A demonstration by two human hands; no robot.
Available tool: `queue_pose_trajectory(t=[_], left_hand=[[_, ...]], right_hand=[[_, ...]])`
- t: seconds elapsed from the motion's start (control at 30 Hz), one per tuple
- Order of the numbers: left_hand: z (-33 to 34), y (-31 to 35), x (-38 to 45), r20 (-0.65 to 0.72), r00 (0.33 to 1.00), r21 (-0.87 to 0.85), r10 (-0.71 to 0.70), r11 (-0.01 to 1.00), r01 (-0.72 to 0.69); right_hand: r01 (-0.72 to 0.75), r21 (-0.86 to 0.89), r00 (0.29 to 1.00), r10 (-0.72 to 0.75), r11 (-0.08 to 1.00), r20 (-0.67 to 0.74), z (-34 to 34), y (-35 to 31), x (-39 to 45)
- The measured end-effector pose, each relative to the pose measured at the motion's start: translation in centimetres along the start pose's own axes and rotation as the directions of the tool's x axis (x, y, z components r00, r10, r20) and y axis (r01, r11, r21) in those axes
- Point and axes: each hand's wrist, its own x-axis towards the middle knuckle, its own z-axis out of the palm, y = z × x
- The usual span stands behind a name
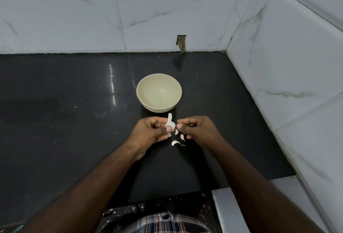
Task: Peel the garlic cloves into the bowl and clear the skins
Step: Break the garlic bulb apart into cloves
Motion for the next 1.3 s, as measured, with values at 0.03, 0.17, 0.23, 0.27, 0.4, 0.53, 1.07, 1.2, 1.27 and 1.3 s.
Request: queue_pose_trajectory(t=[0.03,0.17,0.23,0.27,0.4,0.53,1.07,1.2,1.27,1.3], left_hand=[[0.0,0.0,0.0,0.008,1.000,0.008,0.006,1.000,-0.006],[0.3,0.5,-0.1,0.064,0.998,0.036,0.028,0.999,-0.031],[0.4,0.7,-0.1,0.062,0.998,0.042,0.031,0.999,-0.034],[0.3,0.8,-0.2,0.056,0.998,0.046,0.031,0.998,-0.033],[0.5,0.8,-0.3,0.044,0.998,0.076,0.052,0.996,-0.056],[0.8,0.9,-0.2,0.044,0.996,0.081,0.072,0.994,-0.075],[1.1,0.3,0.3,0.033,0.998,0.089,0.057,0.994,-0.060],[1.1,0.1,0.2,0.027,0.999,0.065,0.038,0.997,-0.040],[1.1,0.0,0.1,0.021,0.999,0.044,0.029,0.999,-0.030],[1.1,-0.1,0.1,0.019,0.999,0.037,0.027,0.999,-0.028]], right_hand=[[-0.014,0.088,0.999,0.010,0.996,0.040,0.1,-0.3,0.0],[-0.031,0.219,0.993,0.006,0.975,0.114,0.6,-0.6,0.1],[-0.038,0.248,0.993,0.009,0.968,0.115,0.4,-0.7,0.2],[-0.038,0.250,0.993,0.008,0.968,0.118,0.4,-0.7,0.1],[0.013,0.156,0.996,-0.027,0.988,0.084,0.9,-0.9,0.0],[0.041,0.063,0.998,-0.044,0.997,0.036,1.1,-1.3,-0.1],[0.016,-0.202,0.998,-0.028,0.979,-0.054,1.1,-1.5,0.2],[0.000,-0.160,0.999,-0.008,0.987,-0.052,1.2,-1.3,0.2],[-0.009,-0.125,0.999,0.003,0.992,-0.050,1.3,-1.2,0.2],[-0.015,-0.105,0.999,0.010,0.994,-0.050,1.3,-1.2,0.2]])
